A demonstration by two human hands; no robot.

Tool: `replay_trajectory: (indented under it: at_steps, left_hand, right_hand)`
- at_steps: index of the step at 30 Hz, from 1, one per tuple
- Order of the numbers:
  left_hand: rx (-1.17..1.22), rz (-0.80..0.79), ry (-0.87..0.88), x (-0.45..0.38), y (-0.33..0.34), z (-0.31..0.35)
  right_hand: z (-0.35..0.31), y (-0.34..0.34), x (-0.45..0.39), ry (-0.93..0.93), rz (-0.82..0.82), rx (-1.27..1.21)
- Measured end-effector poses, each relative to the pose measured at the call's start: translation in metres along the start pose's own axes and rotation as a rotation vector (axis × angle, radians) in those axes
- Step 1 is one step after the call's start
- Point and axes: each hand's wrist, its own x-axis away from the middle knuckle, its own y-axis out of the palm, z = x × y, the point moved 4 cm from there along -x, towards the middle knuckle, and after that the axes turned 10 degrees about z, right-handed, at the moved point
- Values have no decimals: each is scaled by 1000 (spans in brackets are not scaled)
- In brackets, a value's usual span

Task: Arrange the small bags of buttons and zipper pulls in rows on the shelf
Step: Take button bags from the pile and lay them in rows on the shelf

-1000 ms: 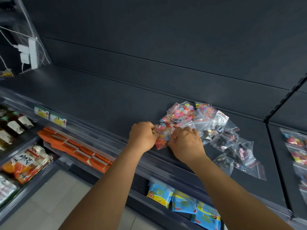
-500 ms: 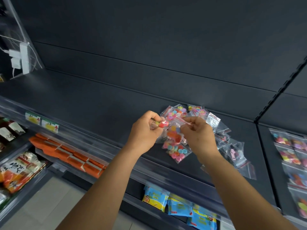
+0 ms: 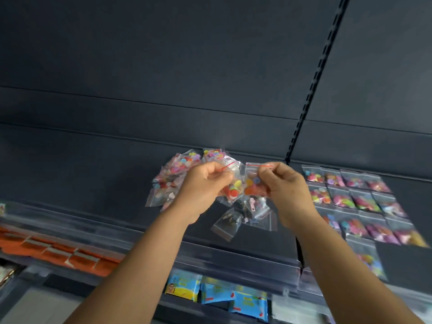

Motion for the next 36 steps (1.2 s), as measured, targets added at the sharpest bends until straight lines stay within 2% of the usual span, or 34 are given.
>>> replay_trajectory:
  at_steps: [5,8,14,17,26,30,36]
  left_hand:
    - [-43,-31,32,17,68,10]
    - [-60,-46,39,28,116,14]
    - [-131,37,72,44,188,23]
    - [-126,75,76,53,216,29]
    - [48,156,-36,68,253,38]
    - [2,60,-55,75,270,39]
    - [-209,-41,-29,89,278,29]
  right_hand:
    - [-6,-68,-11,-46,116,60]
    - [-8,-105,-14,17,44,87]
    - [-13,-171,-14,122,-111,56]
    - [-14,-199,-15,140,-124,104]
    - [-10,-265,-23,181,6,55]
    - [-6,-276,-27,178,47,57]
    - [-4,-297,-20,43,85,326]
